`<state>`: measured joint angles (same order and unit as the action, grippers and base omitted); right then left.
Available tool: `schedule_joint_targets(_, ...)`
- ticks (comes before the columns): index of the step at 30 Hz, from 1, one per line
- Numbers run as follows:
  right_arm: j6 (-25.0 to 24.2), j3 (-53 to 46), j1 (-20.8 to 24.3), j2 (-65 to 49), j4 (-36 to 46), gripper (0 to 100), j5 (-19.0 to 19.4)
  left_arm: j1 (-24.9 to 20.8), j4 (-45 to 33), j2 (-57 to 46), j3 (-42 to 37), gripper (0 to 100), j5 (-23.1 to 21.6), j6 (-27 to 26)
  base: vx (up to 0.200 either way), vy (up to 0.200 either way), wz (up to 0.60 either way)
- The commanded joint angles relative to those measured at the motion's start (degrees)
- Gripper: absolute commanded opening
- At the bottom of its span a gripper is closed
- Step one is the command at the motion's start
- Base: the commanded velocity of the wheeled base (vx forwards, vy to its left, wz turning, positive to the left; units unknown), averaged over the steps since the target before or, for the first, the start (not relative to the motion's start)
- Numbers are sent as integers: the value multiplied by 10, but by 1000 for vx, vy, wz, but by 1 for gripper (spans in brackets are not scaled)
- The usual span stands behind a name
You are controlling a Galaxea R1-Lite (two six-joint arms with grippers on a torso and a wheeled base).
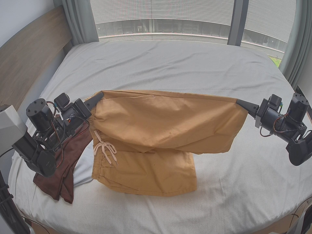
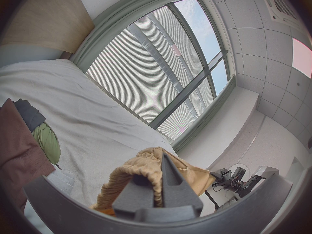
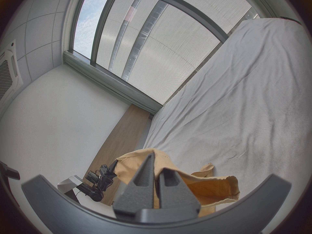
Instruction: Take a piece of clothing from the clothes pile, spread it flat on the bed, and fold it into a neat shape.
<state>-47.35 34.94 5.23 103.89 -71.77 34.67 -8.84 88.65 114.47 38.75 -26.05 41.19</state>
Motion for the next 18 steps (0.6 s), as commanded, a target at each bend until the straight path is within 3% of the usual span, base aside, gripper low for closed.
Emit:
schedule_joint_targets(1, 10, 36, 16, 37, 5, 0, 0, 2, 0, -8, 4, 0, 0, 0, 0, 0, 0)
schedule_joint_targets(18, 19, 153, 14, 149, -1, 0, -1, 17, -1, 64, 83, 0, 19, 0, 0, 0, 0)
